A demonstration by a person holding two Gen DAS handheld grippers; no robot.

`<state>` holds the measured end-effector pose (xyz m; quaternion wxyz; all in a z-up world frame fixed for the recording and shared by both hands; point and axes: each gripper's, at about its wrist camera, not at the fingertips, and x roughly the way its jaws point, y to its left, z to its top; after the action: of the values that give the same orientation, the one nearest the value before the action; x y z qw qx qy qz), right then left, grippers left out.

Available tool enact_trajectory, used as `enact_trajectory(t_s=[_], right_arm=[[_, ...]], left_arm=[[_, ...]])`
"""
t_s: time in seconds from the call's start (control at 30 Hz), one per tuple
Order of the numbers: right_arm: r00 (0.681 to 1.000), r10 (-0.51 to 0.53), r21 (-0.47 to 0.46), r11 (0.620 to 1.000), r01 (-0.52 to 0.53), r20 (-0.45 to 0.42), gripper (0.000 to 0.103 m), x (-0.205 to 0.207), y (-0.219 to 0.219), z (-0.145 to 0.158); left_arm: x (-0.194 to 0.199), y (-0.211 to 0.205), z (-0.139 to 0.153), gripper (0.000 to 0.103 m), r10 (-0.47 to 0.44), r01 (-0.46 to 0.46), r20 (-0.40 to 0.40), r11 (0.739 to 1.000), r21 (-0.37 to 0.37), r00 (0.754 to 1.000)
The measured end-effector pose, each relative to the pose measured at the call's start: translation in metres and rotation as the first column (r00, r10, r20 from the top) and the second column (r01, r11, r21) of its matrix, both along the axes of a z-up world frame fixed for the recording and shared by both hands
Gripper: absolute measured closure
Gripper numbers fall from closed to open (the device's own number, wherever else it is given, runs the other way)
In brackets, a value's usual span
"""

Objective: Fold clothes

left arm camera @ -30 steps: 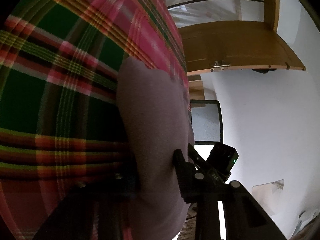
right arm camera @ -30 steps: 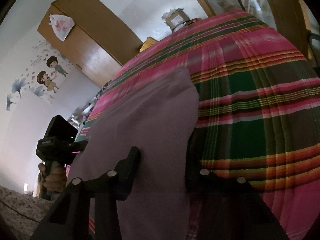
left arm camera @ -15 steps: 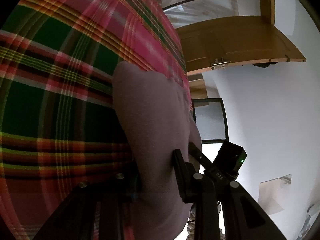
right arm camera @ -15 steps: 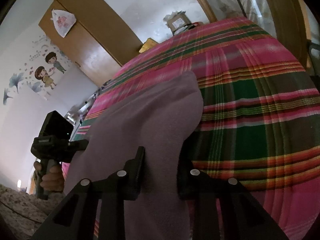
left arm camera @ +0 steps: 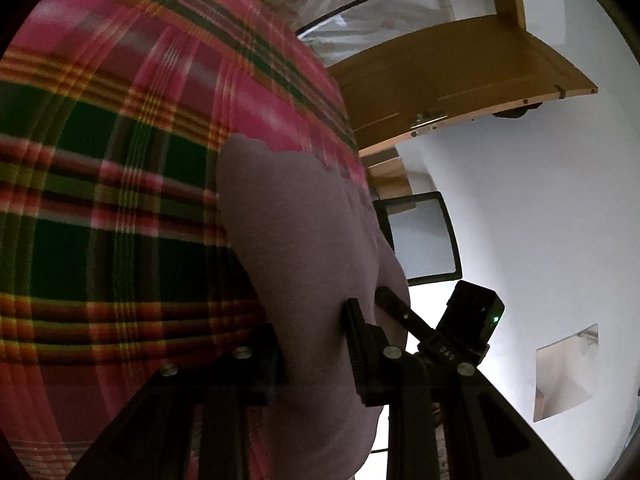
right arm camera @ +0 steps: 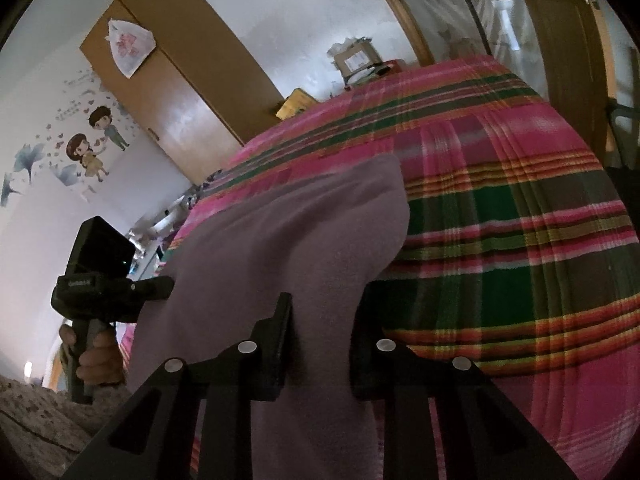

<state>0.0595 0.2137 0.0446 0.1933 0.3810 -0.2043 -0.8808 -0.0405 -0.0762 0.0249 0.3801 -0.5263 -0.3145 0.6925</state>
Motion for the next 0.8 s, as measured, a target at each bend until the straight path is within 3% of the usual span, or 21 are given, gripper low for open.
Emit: enact_trajectory(t_s=[0.8], right_arm=[[0.999,0.053,-0.005,0.999,-0.053,0.008,0.079,-0.045,-0.076,0.011]], left_arm=[[-0.014,-0.073,0.001,0.075,0.103,-0.103,0.009,0.995,-0.009,0.995]])
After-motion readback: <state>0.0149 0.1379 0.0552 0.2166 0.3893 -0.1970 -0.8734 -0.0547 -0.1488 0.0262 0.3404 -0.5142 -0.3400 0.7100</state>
